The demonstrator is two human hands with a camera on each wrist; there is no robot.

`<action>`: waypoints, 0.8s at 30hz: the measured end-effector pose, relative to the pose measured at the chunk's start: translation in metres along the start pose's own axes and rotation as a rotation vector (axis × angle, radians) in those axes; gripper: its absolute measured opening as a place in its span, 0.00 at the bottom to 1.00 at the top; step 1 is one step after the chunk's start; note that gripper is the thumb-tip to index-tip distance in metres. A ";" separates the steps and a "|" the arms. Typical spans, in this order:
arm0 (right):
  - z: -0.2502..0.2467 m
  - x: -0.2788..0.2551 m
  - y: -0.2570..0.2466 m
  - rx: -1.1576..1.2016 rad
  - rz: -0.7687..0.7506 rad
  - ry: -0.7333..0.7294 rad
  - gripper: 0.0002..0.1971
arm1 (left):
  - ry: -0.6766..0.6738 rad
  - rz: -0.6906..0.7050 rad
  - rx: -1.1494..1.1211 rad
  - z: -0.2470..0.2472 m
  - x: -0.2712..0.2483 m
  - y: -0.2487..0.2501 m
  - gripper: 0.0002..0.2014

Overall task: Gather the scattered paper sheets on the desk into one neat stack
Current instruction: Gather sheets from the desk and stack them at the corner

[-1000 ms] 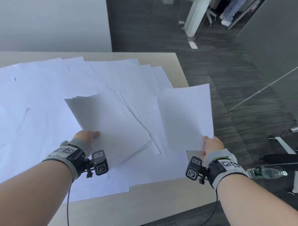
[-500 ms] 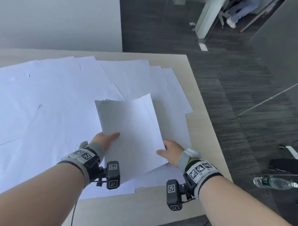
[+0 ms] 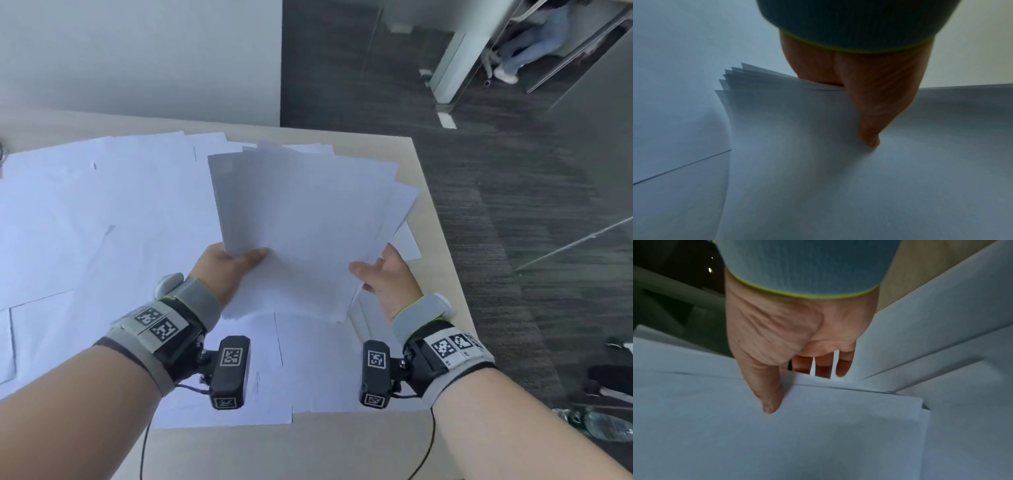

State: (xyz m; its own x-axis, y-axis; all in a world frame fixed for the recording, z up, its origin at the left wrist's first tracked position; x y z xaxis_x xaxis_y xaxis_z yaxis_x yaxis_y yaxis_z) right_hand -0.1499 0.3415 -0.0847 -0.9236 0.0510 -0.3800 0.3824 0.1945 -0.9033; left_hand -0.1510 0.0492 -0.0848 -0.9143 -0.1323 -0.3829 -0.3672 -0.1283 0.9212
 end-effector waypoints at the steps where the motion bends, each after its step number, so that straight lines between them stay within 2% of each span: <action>1: 0.001 0.000 -0.012 0.012 -0.037 0.018 0.14 | 0.002 0.034 -0.001 0.002 0.001 0.010 0.10; 3: 0.004 -0.002 -0.028 0.017 -0.086 0.046 0.10 | -0.006 0.102 0.005 0.002 0.003 0.026 0.03; 10: 0.013 -0.014 -0.039 -0.035 -0.137 0.061 0.05 | -0.028 0.174 -0.035 -0.010 -0.003 0.037 0.17; 14: 0.018 -0.024 -0.054 0.047 -0.153 0.038 0.06 | -0.069 0.200 -0.134 -0.009 -0.011 0.051 0.23; 16: 0.019 -0.029 -0.060 0.062 -0.149 0.054 0.15 | -0.097 0.211 -0.166 -0.007 -0.016 0.058 0.22; 18: 0.019 -0.032 -0.063 0.052 -0.141 0.073 0.10 | -0.106 0.237 -0.177 -0.004 -0.022 0.066 0.20; 20: 0.016 -0.036 -0.068 0.067 -0.125 0.103 0.11 | -0.098 0.292 -0.175 -0.003 -0.026 0.076 0.18; 22: 0.018 -0.036 -0.078 0.106 -0.174 0.069 0.07 | -0.107 0.343 -0.171 -0.003 -0.029 0.086 0.16; 24: 0.021 -0.037 -0.089 0.090 -0.231 0.038 0.08 | -0.131 0.358 -0.180 -0.002 -0.031 0.091 0.17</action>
State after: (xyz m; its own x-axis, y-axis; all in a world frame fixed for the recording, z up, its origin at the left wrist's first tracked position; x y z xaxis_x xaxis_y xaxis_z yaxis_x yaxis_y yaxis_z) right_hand -0.1488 0.3021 0.0059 -0.9865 0.0523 -0.1551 0.1603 0.1178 -0.9800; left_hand -0.1562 0.0401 0.0107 -0.9970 -0.0750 -0.0186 0.0023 -0.2685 0.9633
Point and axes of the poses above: each hand's wrist, its own x-axis towards the middle knuckle, its own z-axis out of the palm, y = z × x, the point moved 10 cm from there along x, towards the middle knuckle, and after that the axes turned 13 degrees about -x, right-handed, at the moved point
